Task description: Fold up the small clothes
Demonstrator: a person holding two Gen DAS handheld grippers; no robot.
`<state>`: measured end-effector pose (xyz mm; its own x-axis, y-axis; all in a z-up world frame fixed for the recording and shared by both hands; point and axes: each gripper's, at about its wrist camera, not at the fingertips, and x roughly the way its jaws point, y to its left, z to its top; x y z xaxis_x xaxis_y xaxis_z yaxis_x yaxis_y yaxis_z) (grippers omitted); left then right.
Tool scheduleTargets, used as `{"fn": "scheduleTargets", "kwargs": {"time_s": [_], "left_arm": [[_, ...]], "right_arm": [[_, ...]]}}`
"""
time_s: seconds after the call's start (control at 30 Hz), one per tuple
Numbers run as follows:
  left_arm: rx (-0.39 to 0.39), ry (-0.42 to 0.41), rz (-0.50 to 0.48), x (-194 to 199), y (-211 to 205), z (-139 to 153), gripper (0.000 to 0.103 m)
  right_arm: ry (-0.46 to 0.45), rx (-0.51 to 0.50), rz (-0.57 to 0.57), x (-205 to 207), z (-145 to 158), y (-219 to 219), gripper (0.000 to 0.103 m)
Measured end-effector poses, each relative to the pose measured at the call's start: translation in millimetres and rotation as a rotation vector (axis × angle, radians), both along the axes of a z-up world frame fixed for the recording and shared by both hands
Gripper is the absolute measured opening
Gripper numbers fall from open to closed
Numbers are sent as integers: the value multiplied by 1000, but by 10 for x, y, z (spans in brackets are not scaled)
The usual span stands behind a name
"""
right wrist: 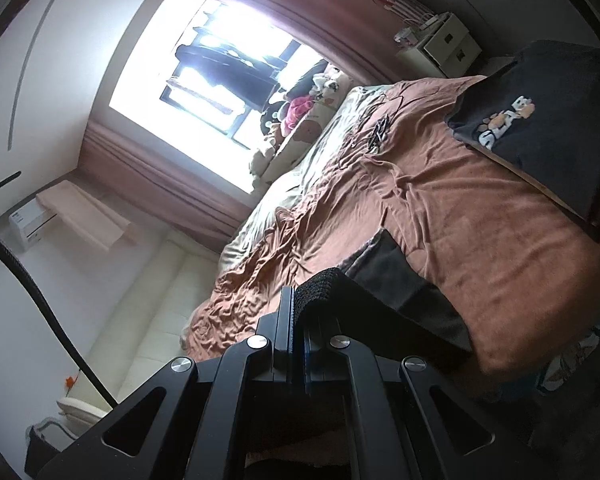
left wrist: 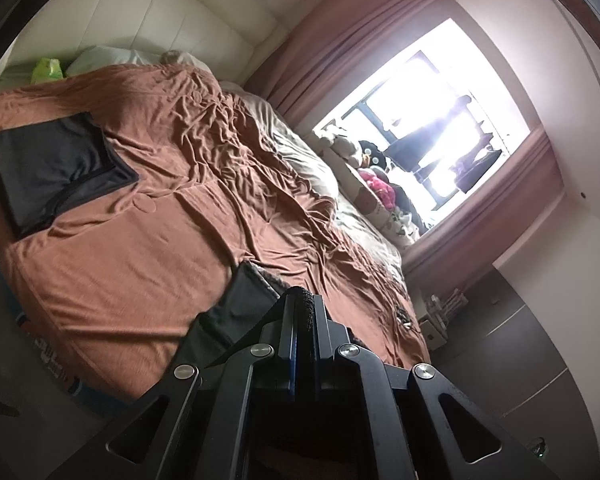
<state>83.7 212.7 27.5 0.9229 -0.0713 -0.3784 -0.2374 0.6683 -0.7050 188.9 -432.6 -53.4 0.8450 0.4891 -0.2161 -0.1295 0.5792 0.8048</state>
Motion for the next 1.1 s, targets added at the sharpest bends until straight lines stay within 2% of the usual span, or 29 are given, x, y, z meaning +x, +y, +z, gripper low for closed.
{"fn": "scheduleTargets", "kwargs": {"time_s": [0.27,0.6,1.1], "left_arm": [[7,75,9,618,126,-154,5],[22,185,-6,1315,190,-500,5],[33,349,-22,2159,299,-1123,5]], "right_arm": [[64,-16,4,660,47,162,0],[190,-27,14,1457,-95,281,0],[312,-84,8,2253,-395,461,0]]}}
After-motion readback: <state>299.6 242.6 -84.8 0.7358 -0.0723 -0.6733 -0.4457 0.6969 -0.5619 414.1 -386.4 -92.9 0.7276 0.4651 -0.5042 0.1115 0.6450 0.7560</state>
